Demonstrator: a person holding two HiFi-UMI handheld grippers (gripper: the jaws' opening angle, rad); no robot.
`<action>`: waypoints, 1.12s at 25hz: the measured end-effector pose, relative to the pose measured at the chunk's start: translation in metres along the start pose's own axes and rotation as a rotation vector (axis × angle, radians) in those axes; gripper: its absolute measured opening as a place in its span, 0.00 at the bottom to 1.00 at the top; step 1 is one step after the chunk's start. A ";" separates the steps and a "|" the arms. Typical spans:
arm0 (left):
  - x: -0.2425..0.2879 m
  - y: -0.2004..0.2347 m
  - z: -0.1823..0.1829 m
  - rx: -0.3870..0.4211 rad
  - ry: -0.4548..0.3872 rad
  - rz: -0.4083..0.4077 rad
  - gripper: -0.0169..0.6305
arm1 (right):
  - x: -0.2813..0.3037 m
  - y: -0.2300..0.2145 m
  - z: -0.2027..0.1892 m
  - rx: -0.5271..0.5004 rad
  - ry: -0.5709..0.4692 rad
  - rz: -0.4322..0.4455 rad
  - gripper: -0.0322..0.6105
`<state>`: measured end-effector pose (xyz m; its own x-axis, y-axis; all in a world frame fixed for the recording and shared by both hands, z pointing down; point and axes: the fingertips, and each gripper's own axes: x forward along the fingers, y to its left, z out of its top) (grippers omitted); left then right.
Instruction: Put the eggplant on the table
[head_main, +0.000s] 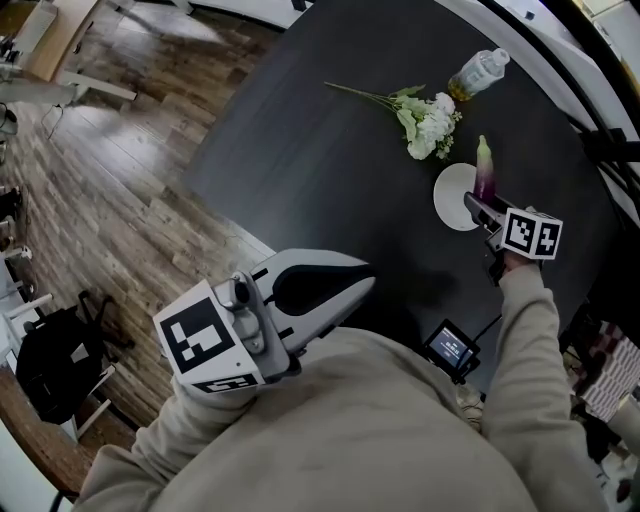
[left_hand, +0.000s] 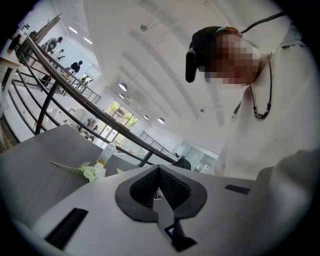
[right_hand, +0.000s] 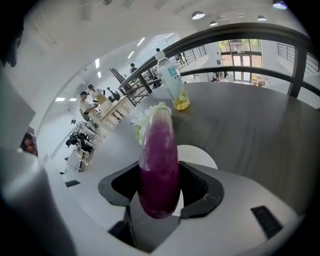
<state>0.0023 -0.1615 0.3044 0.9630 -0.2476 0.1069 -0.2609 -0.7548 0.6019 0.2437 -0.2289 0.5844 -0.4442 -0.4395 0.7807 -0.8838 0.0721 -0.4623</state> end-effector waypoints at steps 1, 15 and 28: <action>-0.001 0.001 -0.001 -0.001 0.000 0.002 0.03 | 0.004 -0.003 -0.003 -0.001 0.010 -0.006 0.42; -0.007 -0.001 -0.004 -0.002 -0.001 0.019 0.03 | 0.037 -0.025 -0.036 -0.056 0.155 -0.091 0.42; -0.009 -0.002 -0.006 -0.003 -0.001 0.020 0.03 | 0.044 -0.031 -0.044 -0.121 0.219 -0.137 0.42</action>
<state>-0.0051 -0.1539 0.3074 0.9576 -0.2627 0.1182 -0.2795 -0.7479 0.6021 0.2450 -0.2107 0.6512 -0.3289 -0.2491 0.9109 -0.9431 0.1371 -0.3030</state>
